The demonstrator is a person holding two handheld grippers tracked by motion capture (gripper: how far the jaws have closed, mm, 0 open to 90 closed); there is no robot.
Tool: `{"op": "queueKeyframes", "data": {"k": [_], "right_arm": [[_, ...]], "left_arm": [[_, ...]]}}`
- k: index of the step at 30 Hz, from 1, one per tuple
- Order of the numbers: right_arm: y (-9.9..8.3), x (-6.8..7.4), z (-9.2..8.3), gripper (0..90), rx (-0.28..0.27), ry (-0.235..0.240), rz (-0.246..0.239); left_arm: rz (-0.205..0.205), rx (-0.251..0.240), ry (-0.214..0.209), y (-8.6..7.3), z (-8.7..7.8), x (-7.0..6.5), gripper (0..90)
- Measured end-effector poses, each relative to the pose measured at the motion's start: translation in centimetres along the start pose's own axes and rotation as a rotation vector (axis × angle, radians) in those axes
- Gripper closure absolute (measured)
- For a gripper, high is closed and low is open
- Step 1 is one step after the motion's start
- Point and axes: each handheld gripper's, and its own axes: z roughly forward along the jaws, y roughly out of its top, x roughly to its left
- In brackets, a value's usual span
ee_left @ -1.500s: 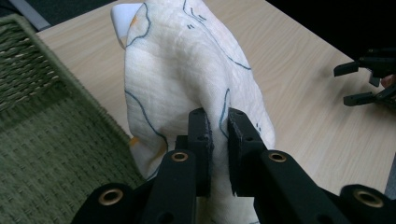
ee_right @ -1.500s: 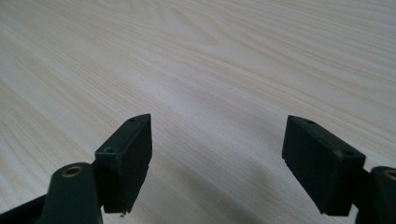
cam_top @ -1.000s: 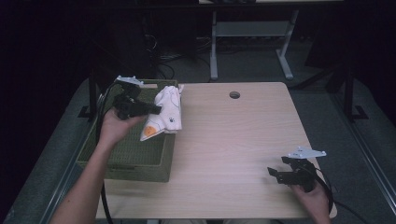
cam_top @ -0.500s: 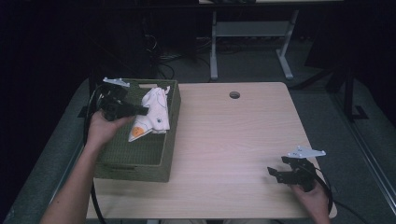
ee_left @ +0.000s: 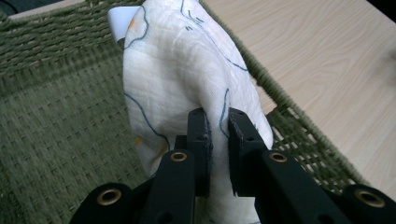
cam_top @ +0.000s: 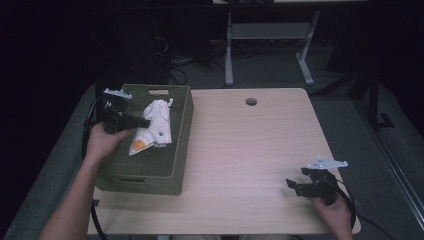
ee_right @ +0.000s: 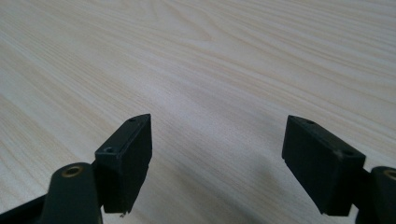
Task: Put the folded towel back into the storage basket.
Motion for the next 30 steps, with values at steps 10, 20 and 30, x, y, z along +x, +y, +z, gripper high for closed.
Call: {"op": "queueKeyframes", "data": {"k": [10,20,30], "right_arm": [[0.0,0.0,0.2,23.7,0.004,-0.003,-0.005],[0.0,0.0,0.1,23.7,0.006,-0.004,-0.003],[0.1,0.0,0.2,23.7,0.008,-0.006,-0.007]], "left_arm": [[-0.001,0.061,0.018,-1.2,0.9,1.2,80.6],[0.044,0.14,-0.026,-1.6,2.3,1.2,80.5],[0.085,0.17,0.071,-1.3,3.1,1.2,64.0]]}}
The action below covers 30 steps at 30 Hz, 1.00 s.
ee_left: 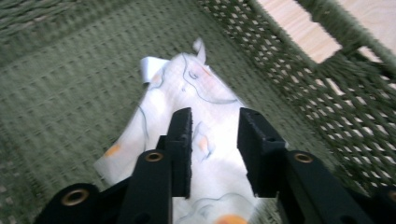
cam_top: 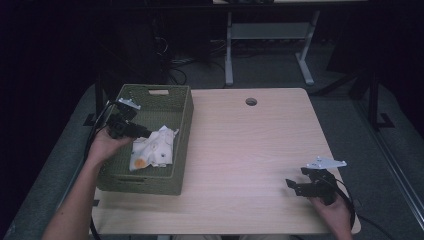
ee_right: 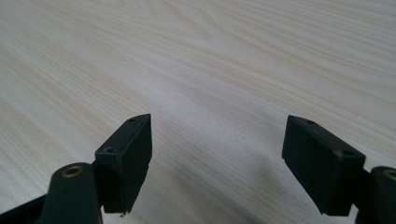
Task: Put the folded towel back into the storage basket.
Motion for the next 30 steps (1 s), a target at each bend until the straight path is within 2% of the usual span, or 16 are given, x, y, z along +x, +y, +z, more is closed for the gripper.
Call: {"op": "queueKeyframes", "data": {"k": [10,20,30], "right_arm": [[0.0,0.0,0.0,23.7,-0.002,0.0,-0.005],[0.0,0.1,0.1,23.7,-0.001,0.012,-0.013],[0.0,0.0,0.0,23.7,0.0,0.015,-0.01]], "left_arm": [[-0.01,0.003,-0.001,-0.3,0.0,0.0,62.0],[-0.01,-0.011,-0.001,-0.5,-0.1,-0.9,59.2],[-0.005,-0.017,0.002,0.0,0.2,-2.1,52.1]]}}
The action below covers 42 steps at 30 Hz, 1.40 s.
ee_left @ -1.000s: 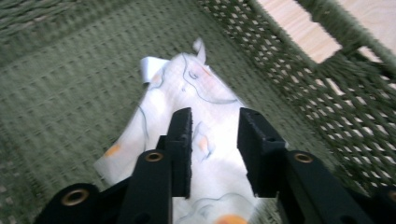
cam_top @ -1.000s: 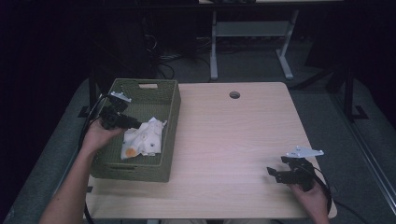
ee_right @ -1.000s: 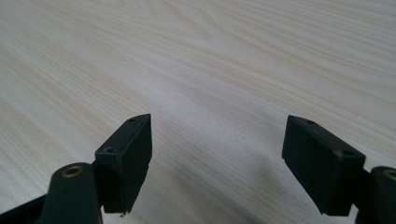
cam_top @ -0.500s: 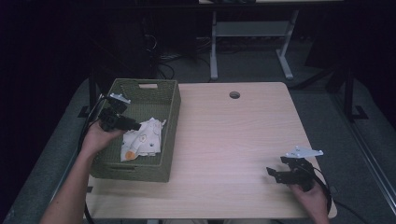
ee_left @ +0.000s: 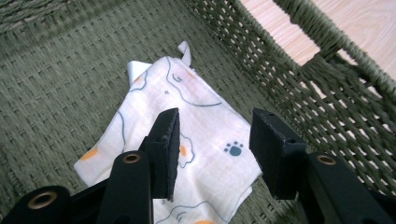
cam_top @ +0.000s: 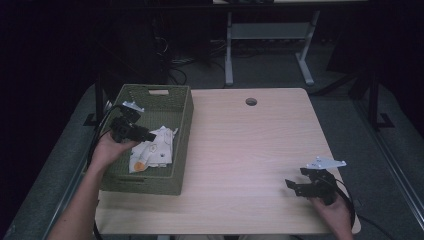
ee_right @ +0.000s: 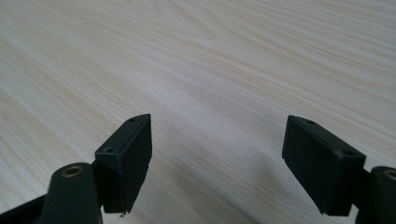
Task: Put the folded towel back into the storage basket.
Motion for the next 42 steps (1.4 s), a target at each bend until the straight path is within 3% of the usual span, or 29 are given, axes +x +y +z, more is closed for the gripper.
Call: {"op": "queueKeyframes", "data": {"k": [9,20,42], "right_arm": [[0.0,0.1,-0.1,23.6,-0.007,0.005,0.002],[0.2,0.2,0.1,23.6,-0.009,0.012,-0.005],[0.4,0.2,-0.3,23.6,-0.028,0.023,-0.004]], "left_arm": [[0.003,-0.02,0.011,0.4,-0.4,-1.2,42.8],[0.003,-0.044,0.026,1.0,-1.5,-2.3,38.0],[0.052,-0.055,0.016,3.1,-1.2,-5.1,36.2]]}}
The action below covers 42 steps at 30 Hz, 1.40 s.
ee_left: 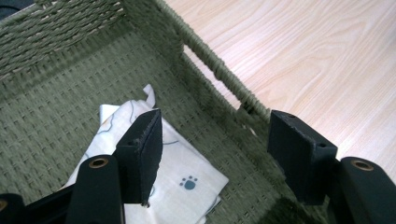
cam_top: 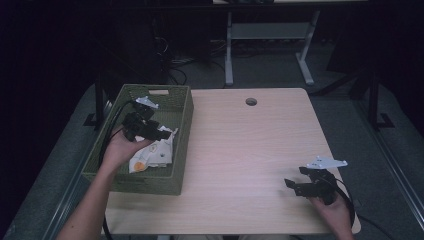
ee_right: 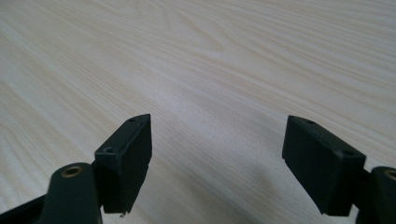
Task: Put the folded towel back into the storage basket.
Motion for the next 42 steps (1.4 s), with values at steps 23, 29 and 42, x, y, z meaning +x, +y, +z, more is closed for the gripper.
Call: {"op": "queueKeyframes", "data": {"k": [23,29,42], "right_arm": [[0.4,0.3,-0.5,23.6,-0.027,0.005,-0.01],[0.4,0.3,-0.6,23.6,-0.03,0.006,-0.01],[0.3,0.3,-0.8,23.6,-0.038,0.007,-0.009]], "left_arm": [[0.051,-0.007,-0.036,2.5,1.5,-3.3,32.8],[0.061,-0.014,-0.049,3.0,2.0,-4.3,32.7],[0.079,-0.013,-0.079,4.1,3.3,-6.0,31.6]]}}
